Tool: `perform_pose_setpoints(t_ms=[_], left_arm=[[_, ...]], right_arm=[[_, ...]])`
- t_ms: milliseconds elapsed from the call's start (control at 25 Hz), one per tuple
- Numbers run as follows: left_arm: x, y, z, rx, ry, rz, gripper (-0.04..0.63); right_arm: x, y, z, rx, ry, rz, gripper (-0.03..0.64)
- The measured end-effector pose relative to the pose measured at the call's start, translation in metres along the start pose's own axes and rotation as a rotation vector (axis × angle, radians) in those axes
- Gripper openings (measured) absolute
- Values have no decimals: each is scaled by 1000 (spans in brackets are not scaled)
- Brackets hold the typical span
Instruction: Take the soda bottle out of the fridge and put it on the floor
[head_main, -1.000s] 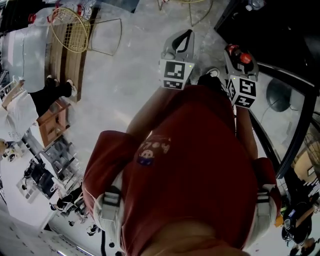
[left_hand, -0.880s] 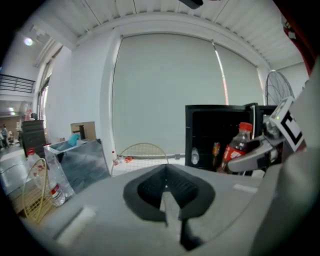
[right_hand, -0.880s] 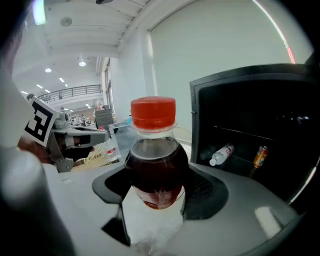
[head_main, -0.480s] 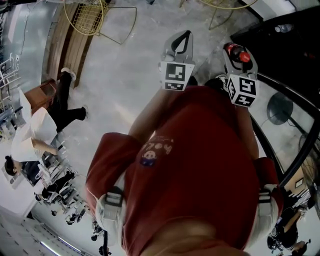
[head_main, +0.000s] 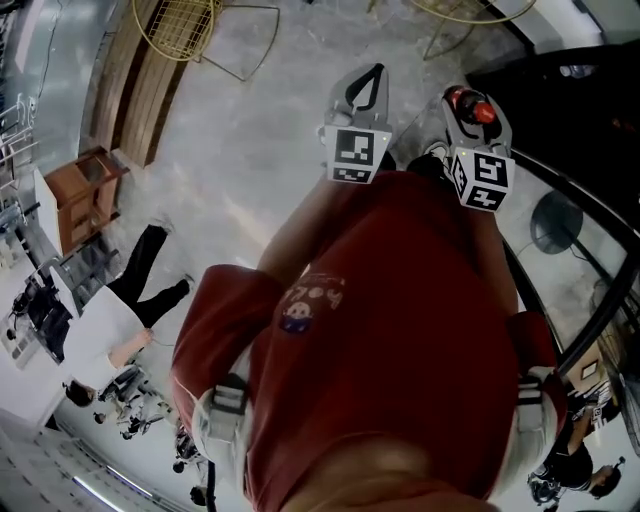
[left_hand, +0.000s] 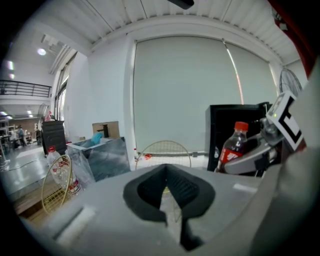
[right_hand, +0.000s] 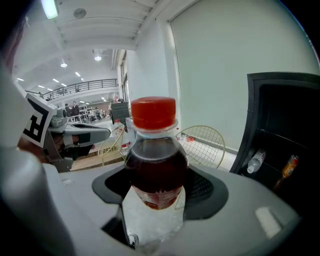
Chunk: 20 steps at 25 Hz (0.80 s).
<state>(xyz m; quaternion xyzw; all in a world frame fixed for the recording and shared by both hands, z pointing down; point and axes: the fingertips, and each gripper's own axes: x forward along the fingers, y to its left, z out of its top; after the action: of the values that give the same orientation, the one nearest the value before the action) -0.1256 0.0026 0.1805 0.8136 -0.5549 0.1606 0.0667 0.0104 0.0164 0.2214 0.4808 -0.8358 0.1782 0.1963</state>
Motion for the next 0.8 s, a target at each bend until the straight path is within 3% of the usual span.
perform_pose_setpoints(t_ms=[800], left_arm=[[26,-17,-12,-20,55,-7,-2]], right_arm=[[14,-31,-21,9,75,20,304]])
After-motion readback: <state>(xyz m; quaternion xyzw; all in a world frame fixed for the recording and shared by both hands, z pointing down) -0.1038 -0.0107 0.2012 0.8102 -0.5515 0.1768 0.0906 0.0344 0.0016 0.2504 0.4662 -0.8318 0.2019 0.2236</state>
